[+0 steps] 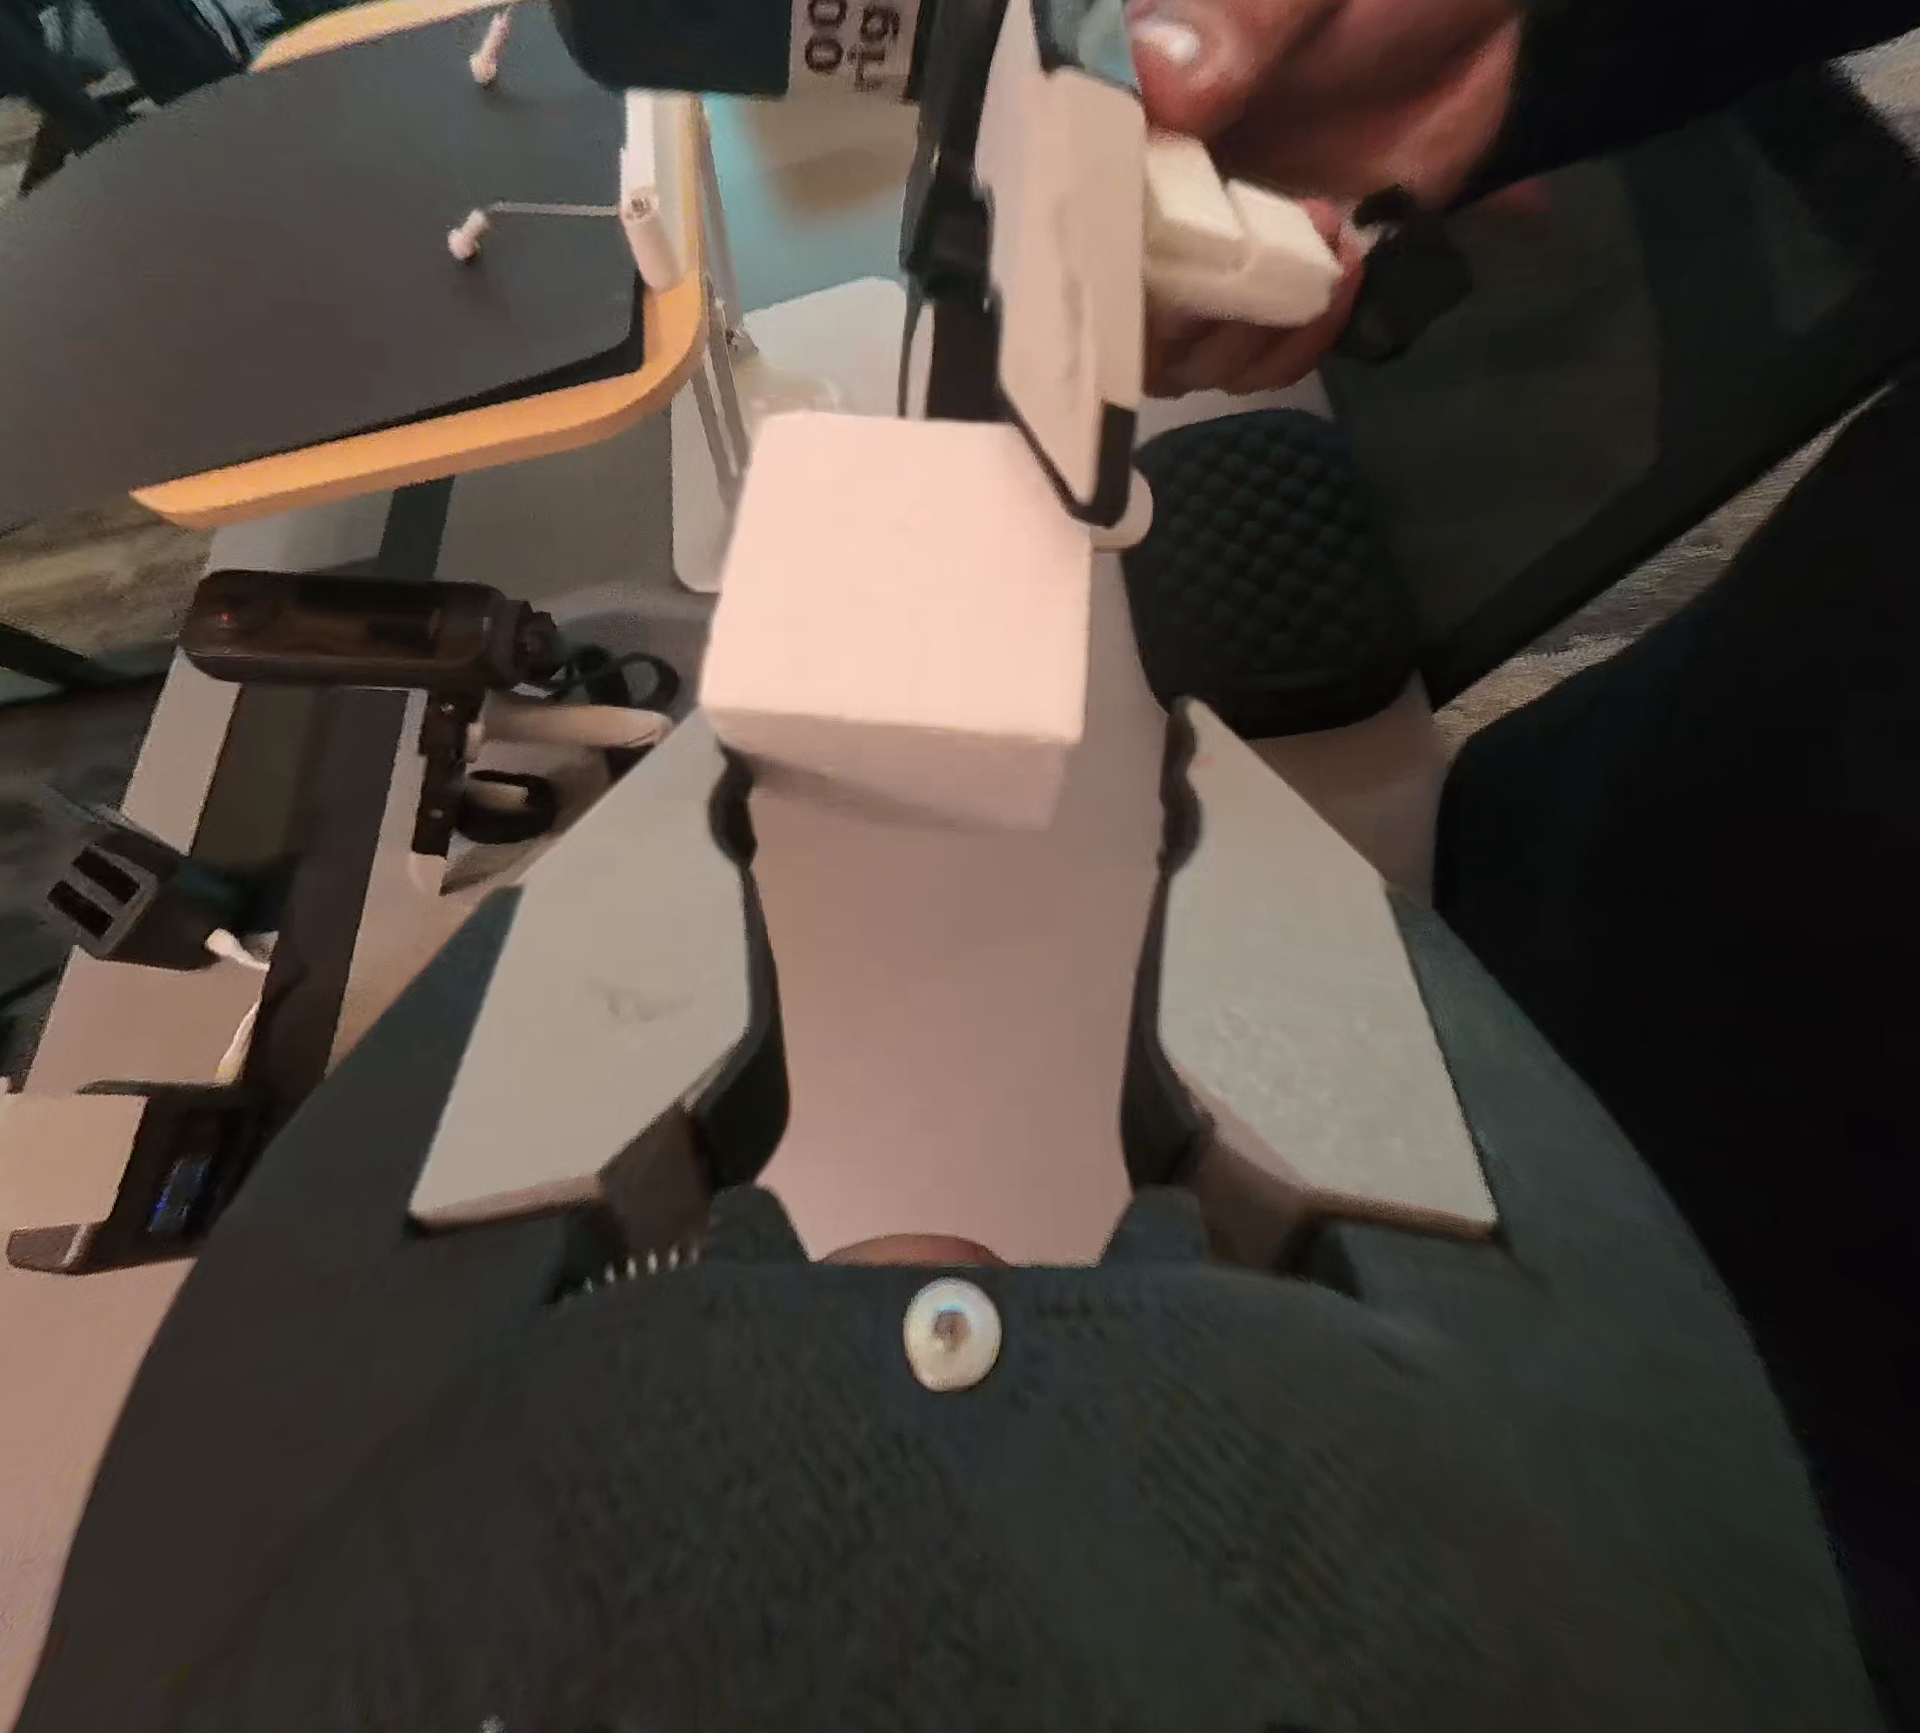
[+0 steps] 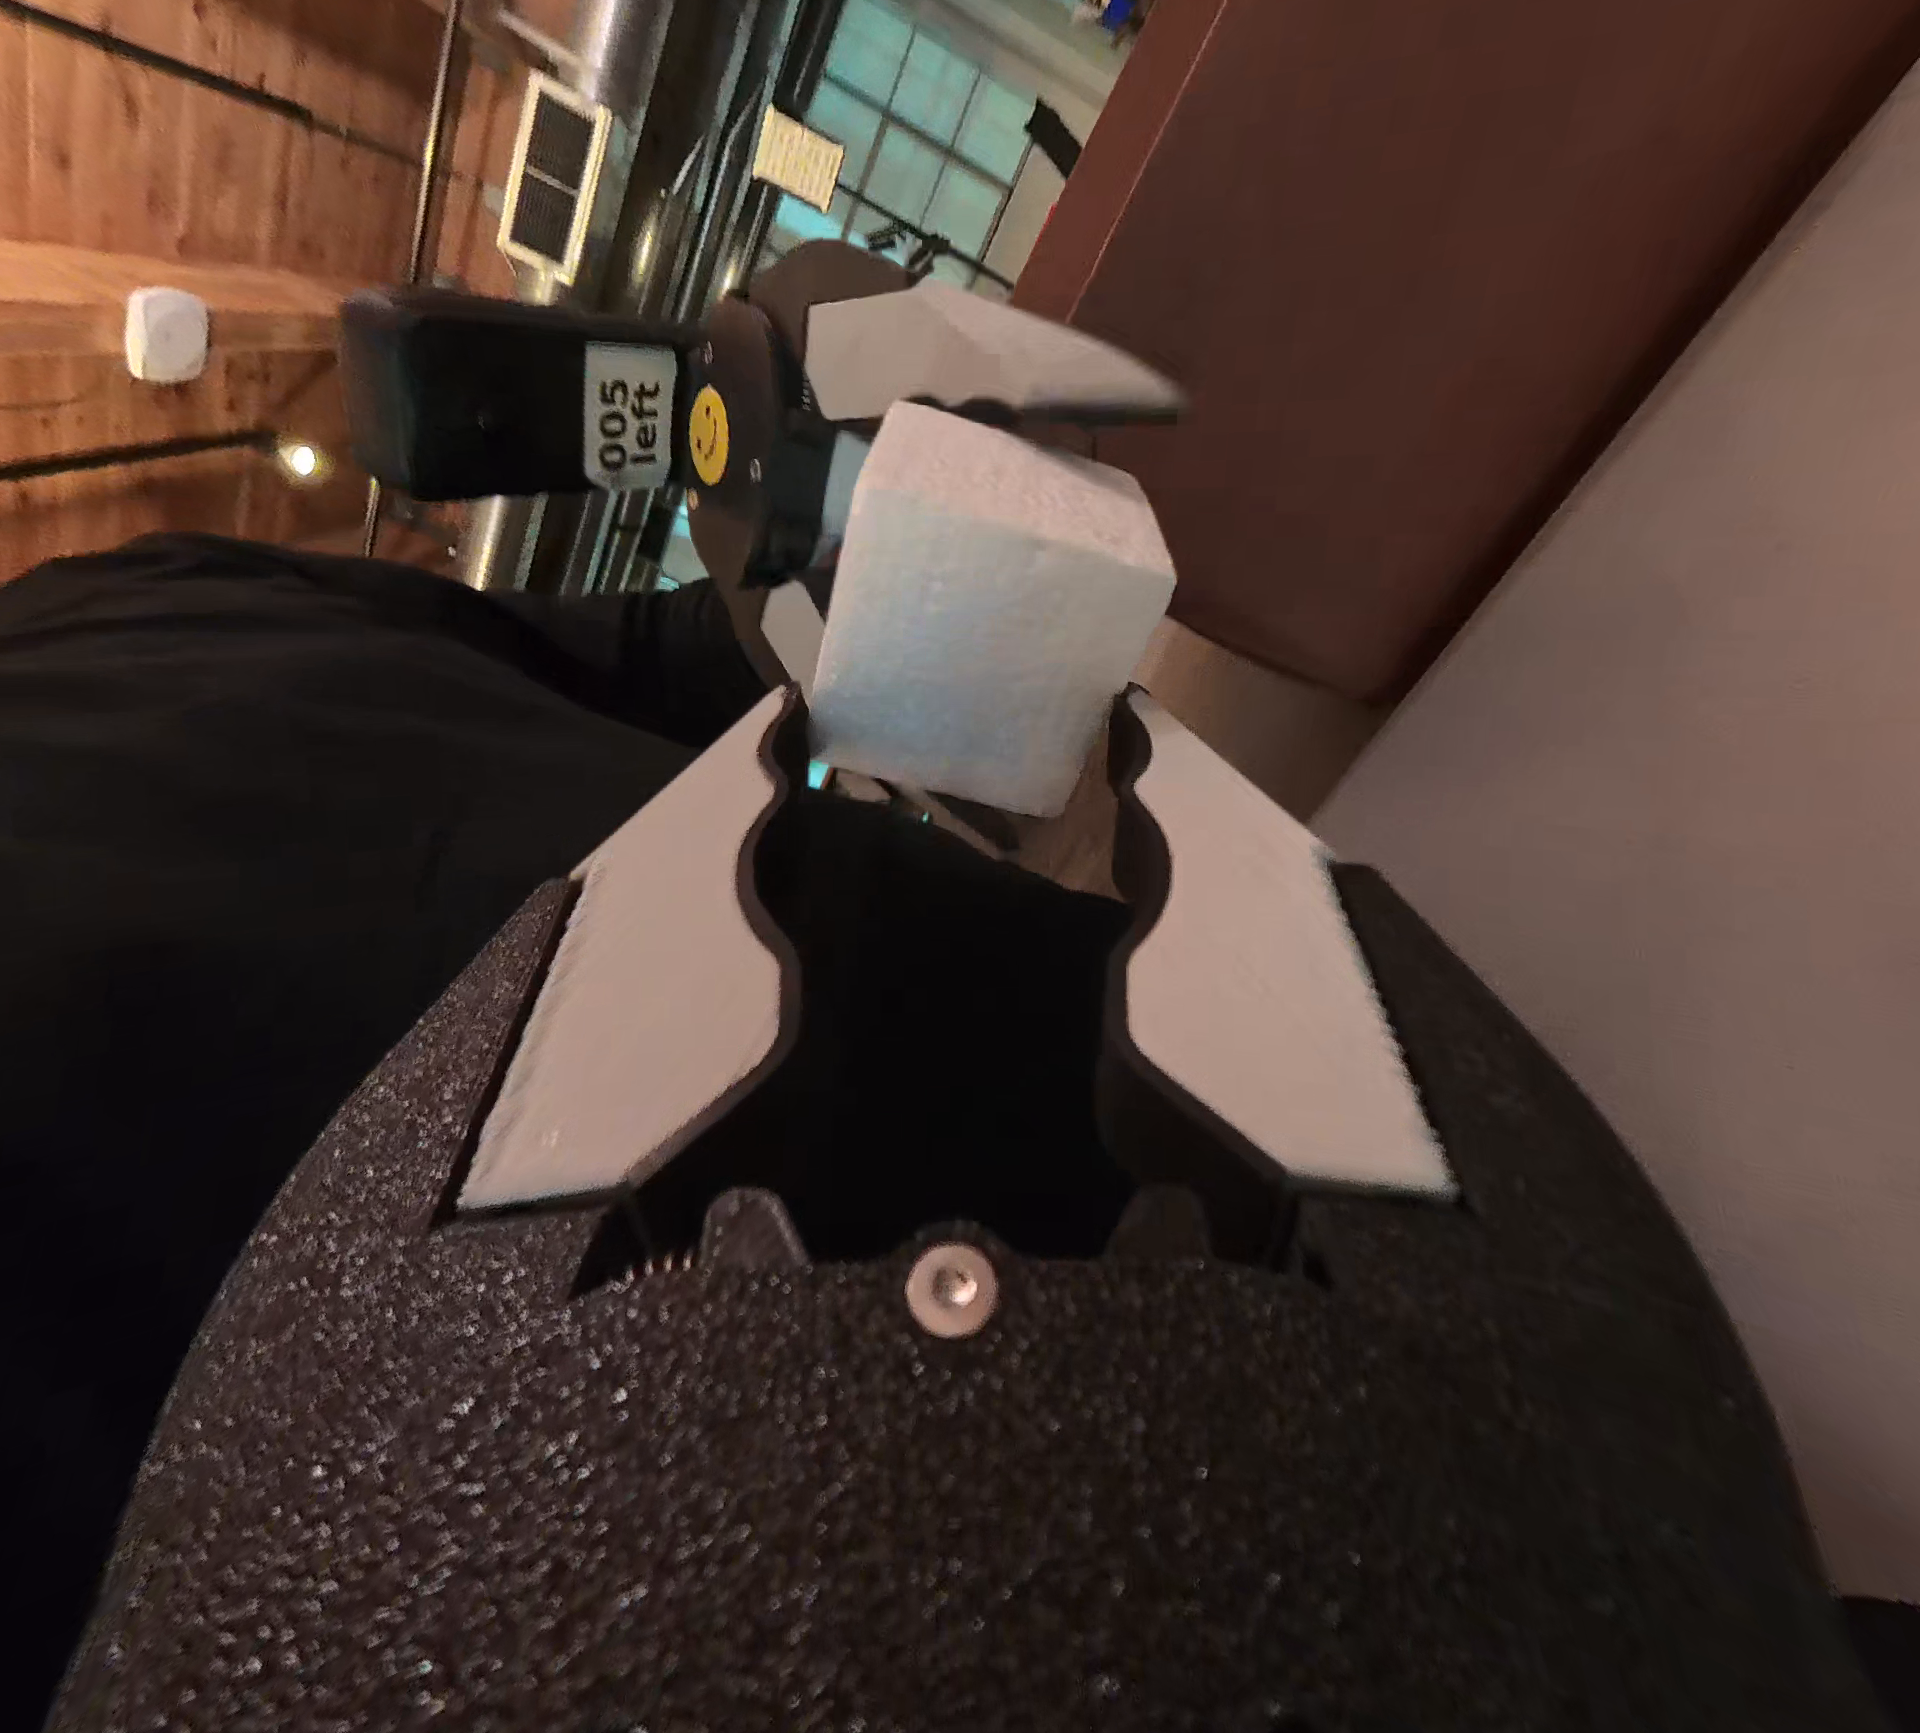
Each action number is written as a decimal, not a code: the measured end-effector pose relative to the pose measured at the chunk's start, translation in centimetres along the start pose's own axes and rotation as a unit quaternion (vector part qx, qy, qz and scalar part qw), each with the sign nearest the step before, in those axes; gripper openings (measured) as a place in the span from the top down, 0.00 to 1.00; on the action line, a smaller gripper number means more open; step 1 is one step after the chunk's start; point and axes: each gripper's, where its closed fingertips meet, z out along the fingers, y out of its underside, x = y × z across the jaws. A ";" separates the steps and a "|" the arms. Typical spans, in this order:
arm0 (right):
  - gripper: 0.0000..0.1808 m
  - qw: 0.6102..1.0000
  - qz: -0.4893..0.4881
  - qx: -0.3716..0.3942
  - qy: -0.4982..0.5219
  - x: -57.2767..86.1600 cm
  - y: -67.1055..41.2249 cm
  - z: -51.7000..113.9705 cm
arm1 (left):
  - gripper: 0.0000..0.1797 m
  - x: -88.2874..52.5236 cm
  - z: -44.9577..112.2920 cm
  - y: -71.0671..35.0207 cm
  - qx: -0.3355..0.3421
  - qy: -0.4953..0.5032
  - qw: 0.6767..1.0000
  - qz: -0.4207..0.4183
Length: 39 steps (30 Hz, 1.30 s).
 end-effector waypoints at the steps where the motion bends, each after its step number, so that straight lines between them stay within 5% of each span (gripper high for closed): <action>1: 0.68 1.000 -0.001 -0.008 -0.004 0.0 0.2 0.1 | 0.62 -0.4 -0.1 -0.2 0.006 -0.005 1.000 -0.001; 6: 0.68 1.000 -0.001 0.000 -0.007 0.6 -0.3 0.0 | 0.68 -2.0 -0.1 0.4 -0.016 -0.012 1.000 -0.024; 11: 0.71 0.985 -0.073 0.036 0.154 6.2 -2.3 -3.1 | 0.68 -13.8 -2.7 2.3 -0.067 -0.144 0.981 -0.116; 17: 0.73 0.984 -0.069 0.004 0.166 8.5 -0.2 -3.4 | 0.68 -33.2 -7.1 3.0 -0.035 -0.246 0.944 -0.218; 30: 0.74 0.986 -0.043 0.025 0.161 10.1 0.0 -5.1 | 0.67 -41.5 -3.8 10.8 -0.114 -0.207 0.945 -0.226; 35: 0.74 0.985 -0.041 0.034 0.167 10.6 -0.7 -5.8 | 0.39 -41.3 -3.5 12.3 -0.103 -0.198 0.939 -0.260; 39: 0.74 0.984 -0.031 0.029 0.171 11.2 0.1 -5.8 | 0.30 -40.7 -5.1 12.1 -0.044 -0.191 0.929 -0.315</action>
